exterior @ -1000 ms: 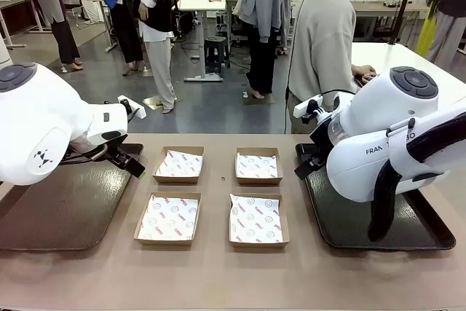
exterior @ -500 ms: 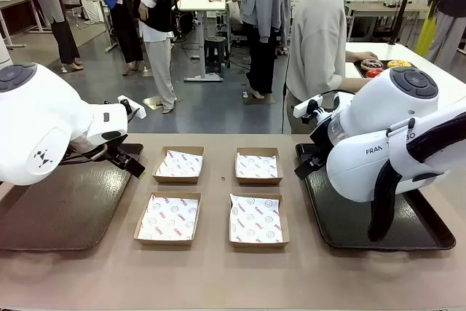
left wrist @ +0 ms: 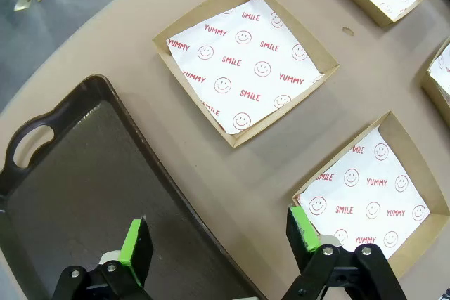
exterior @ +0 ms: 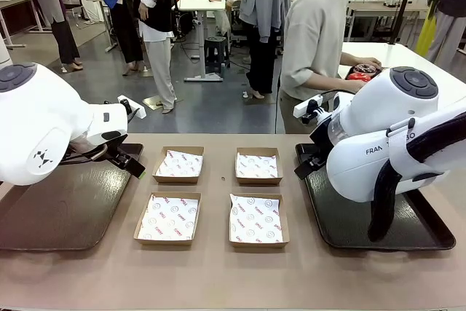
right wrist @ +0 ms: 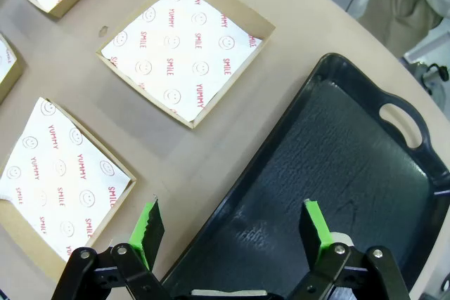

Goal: Individually package the donuts and arrange them on the tray.
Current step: Pick up one Paper togo box.

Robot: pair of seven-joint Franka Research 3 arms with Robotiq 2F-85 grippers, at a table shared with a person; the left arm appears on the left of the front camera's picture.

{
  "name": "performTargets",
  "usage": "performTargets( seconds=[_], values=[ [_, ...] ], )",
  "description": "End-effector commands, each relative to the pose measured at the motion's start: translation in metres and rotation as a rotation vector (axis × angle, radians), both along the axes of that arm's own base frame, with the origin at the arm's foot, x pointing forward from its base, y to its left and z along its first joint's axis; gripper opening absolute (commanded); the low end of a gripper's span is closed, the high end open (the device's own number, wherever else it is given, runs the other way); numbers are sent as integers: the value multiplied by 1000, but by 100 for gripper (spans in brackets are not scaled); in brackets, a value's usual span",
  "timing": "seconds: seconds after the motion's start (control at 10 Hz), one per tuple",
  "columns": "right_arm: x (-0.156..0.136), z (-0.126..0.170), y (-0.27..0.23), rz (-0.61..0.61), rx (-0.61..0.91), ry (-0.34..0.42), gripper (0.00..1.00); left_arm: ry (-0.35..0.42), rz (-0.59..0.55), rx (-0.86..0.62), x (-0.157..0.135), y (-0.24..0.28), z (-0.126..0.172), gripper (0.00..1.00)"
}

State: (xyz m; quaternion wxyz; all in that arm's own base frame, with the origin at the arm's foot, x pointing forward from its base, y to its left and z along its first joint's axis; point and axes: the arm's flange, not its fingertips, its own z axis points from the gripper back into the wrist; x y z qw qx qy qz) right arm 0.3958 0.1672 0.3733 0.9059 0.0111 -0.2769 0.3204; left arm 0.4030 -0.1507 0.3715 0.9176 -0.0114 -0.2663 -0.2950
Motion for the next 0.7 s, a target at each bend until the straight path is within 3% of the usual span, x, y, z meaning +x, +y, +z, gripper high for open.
performTargets(
  seconds=[0.0,0.6],
  values=[
    [0,0,0,0,0,0,100,0,0,0,0,0,0,100],
    [0,0,0,0,0,0,100,0,0,0,0,0,0,100]
  ],
)
